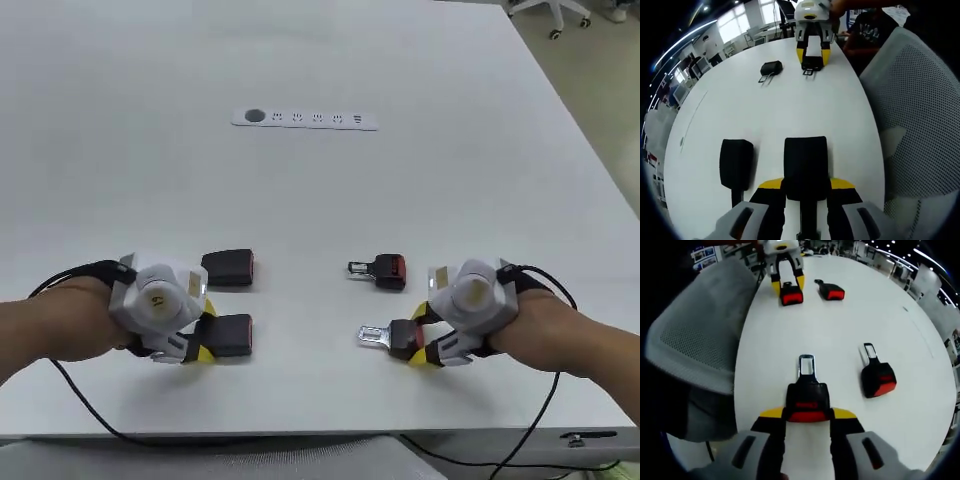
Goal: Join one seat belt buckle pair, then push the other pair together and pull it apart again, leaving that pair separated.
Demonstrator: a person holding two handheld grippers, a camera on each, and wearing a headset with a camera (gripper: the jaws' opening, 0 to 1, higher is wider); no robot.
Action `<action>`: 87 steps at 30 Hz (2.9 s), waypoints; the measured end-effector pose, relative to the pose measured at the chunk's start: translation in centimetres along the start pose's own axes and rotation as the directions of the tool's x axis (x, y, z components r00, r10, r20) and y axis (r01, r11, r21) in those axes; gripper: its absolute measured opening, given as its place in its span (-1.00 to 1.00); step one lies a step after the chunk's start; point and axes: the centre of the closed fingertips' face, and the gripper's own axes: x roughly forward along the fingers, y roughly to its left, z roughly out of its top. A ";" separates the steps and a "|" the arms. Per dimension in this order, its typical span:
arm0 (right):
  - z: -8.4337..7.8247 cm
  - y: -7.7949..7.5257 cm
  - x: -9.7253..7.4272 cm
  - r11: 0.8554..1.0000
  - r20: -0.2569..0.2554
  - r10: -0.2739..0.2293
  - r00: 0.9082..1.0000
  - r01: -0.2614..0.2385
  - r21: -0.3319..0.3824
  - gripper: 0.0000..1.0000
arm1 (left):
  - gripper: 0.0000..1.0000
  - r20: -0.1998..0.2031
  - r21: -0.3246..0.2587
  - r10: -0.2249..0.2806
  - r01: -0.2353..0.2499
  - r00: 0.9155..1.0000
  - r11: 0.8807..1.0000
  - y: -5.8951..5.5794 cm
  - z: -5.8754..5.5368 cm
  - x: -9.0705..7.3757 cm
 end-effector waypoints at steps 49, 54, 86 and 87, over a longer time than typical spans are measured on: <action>12.8 2.1 6.3 0.996 0.117 0.029 0.993 -0.019 -0.092 -0.31 | -0.34 -0.023 -0.043 -0.021 0.020 1.000 0.999 0.1 -0.2 0.1; 12.9 2.3 6.2 0.994 0.125 0.029 0.992 -0.016 -0.109 -0.31 | -0.34 -0.026 -0.040 -0.026 0.025 0.999 0.999 0.1 -0.2 0.1; 16.1 3.0 7.8 0.995 0.175 0.017 0.984 0.001 -0.105 -0.36 | -0.35 0.010 0.014 -0.047 0.047 0.999 0.999 0.1 -0.1 0.2; 15.8 2.9 7.7 0.996 0.155 0.006 0.988 0.008 -0.088 -0.36 | -0.35 0.008 0.002 -0.042 0.042 0.999 0.999 0.2 -0.2 0.1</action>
